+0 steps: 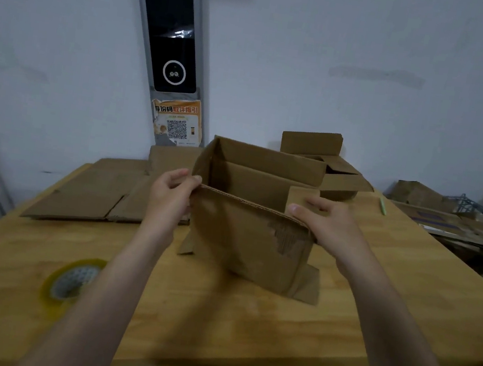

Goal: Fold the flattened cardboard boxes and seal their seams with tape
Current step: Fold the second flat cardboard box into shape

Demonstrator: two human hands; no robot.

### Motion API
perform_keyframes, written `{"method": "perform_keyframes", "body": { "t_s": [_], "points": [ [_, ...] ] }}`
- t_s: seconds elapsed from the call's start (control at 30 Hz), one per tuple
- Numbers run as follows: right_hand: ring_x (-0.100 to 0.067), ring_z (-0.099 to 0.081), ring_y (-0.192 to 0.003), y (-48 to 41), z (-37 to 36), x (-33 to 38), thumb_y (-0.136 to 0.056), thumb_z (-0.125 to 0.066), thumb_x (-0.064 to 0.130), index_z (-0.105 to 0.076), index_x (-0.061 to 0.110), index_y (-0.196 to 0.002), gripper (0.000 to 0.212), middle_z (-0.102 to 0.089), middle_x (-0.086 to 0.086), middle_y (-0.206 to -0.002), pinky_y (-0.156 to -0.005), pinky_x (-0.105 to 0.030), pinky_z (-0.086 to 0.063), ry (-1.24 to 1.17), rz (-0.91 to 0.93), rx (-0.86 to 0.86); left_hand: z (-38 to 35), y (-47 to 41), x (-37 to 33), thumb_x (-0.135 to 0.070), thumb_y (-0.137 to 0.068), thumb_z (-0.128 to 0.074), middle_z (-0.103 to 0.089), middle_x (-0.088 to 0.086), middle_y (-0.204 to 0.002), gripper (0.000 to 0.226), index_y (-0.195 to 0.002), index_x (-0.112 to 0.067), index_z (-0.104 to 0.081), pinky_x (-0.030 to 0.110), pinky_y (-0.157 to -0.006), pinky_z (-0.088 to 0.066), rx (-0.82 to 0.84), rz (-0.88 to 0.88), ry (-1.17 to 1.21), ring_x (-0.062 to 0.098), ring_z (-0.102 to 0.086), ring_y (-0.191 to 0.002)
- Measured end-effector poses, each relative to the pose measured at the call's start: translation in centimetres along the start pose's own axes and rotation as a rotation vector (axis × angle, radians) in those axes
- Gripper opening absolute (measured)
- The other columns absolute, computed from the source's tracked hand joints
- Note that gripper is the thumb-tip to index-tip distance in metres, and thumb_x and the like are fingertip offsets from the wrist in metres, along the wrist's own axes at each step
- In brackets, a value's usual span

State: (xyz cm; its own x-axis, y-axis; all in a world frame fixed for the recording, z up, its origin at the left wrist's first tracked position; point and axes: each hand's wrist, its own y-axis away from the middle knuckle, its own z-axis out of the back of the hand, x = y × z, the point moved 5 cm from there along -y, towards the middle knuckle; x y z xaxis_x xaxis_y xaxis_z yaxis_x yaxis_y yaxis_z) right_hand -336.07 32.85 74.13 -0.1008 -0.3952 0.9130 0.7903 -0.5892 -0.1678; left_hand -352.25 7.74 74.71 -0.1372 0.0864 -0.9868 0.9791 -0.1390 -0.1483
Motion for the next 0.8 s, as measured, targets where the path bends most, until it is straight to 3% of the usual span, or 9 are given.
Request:
{"method": "perform_keyframes", "body": {
  "t_s": [0.1,0.23,0.33,0.47,0.57,0.63,0.8],
  "points": [
    [-0.020,-0.055,-0.126,0.4,0.0,1.0,-0.080,-0.077,0.057,-0.059,0.024,-0.142,0.073,-0.058,0.001,-0.141,-0.106,-0.050,-0.049,0.005,0.023,0.054,1.6,3.0,-0.5,-0.030,-0.097,-0.069,-0.067,-0.001,-0.120,0.053,-0.146,-0.021,-0.050,0.043,-0.096,-0.057,-0.058,0.023,0.022,0.012,-0.066,-0.101],
    [-0.007,-0.055,-0.108,1.4,0.1,2.2,-0.080,-0.078,0.052,-0.067,0.033,-0.130,0.055,-0.059,0.006,-0.131,-0.087,-0.033,-0.052,0.067,0.042,0.225,3.6,5.9,-0.1,-0.034,-0.098,-0.066,-0.063,-0.006,-0.118,0.064,-0.156,-0.025,-0.040,0.043,-0.104,-0.051,-0.091,-0.033,-0.096,0.012,-0.062,-0.107],
    [-0.019,-0.049,-0.126,2.1,-0.4,1.6,-0.078,-0.080,0.051,-0.064,0.040,-0.133,0.059,-0.048,0.004,-0.145,-0.095,-0.038,-0.050,0.084,0.038,0.289,4.8,7.1,1.1,-0.030,-0.099,-0.064,-0.055,-0.016,-0.106,0.066,-0.158,-0.036,-0.033,0.043,-0.101,-0.050,-0.082,-0.052,-0.180,0.011,-0.056,-0.108],
    [-0.021,-0.041,-0.139,2.4,-1.1,1.3,-0.080,-0.079,0.051,-0.051,0.037,-0.147,0.074,-0.042,0.006,-0.154,-0.099,-0.035,-0.044,0.161,0.096,0.250,5.8,6.9,1.8,-0.036,-0.096,-0.062,-0.050,-0.001,-0.125,0.064,-0.154,-0.044,-0.038,0.042,-0.102,-0.048,-0.010,-0.117,-0.351,0.016,-0.053,-0.118],
    [-0.019,-0.044,-0.136,1.9,-1.9,0.8,-0.079,-0.077,0.055,-0.045,0.034,-0.152,0.082,-0.042,0.006,-0.154,-0.107,-0.042,-0.046,0.141,0.107,0.230,5.8,6.3,1.4,-0.031,-0.098,-0.064,-0.031,-0.006,-0.135,0.054,-0.147,-0.042,-0.045,0.031,-0.093,-0.041,0.037,-0.119,-0.411,0.010,-0.050,-0.111],
    [-0.016,-0.046,-0.130,1.3,-2.2,0.4,-0.079,-0.076,0.059,-0.043,0.033,-0.153,0.085,-0.043,0.006,-0.152,-0.106,-0.045,-0.049,0.132,0.106,0.216,5.7,5.6,1.3,-0.034,-0.098,-0.063,-0.029,-0.010,-0.136,0.046,-0.142,-0.042,-0.049,0.027,-0.093,-0.037,0.075,-0.141,-0.475,0.015,-0.045,-0.123],
    [-0.017,-0.042,-0.135,-0.5,-2.8,-0.2,-0.075,-0.072,0.068,-0.041,0.032,-0.154,0.092,-0.038,0.005,-0.155,-0.106,-0.047,-0.049,0.119,0.110,0.175,6.0,3.8,2.3,-0.051,-0.099,-0.056,-0.025,-0.018,-0.134,0.021,-0.120,-0.053,-0.057,0.043,-0.113,-0.031,0.137,-0.109,-0.575,0.022,-0.027,-0.145]
  ]
}}
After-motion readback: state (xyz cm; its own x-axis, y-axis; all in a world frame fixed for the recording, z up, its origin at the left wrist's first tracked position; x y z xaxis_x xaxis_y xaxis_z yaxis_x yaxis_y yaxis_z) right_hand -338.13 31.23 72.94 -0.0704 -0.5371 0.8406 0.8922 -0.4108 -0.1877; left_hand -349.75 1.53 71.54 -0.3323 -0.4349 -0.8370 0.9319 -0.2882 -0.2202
